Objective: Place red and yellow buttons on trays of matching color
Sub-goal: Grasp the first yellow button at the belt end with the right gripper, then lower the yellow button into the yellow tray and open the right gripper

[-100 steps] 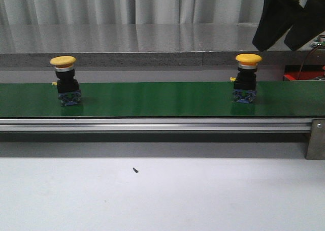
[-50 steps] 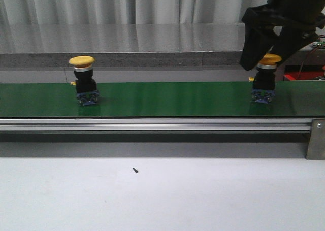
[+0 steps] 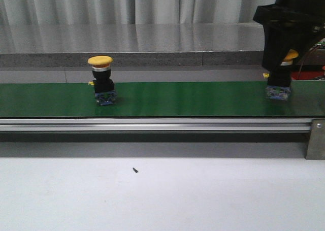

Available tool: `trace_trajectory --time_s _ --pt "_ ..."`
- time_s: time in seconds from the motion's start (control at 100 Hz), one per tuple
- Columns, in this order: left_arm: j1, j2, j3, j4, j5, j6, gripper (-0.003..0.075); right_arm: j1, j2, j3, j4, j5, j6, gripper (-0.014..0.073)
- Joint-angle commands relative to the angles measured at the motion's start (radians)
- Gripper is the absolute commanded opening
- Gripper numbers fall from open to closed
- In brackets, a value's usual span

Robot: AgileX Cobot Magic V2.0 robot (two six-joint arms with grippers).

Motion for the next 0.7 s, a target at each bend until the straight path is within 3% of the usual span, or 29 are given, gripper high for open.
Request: trace_trajectory --time_s 0.0,0.21,0.48,0.69 --pt "-0.007 0.005 -0.027 -0.018 -0.076 0.001 -0.0020 -0.013 -0.059 -0.051 -0.002 0.015 0.009 0.0253" --pt "-0.007 0.005 -0.027 -0.018 -0.076 0.001 -0.0020 -0.106 -0.118 -0.062 -0.002 0.116 0.011 0.0253" --pt "-0.007 0.005 -0.027 -0.018 -0.076 0.001 -0.0020 -0.353 -0.240 -0.062 0.000 0.159 0.010 0.0253" --pt "-0.007 0.005 -0.027 -0.018 -0.076 0.001 -0.0020 -0.523 -0.218 -0.061 0.004 0.154 0.010 0.0254"
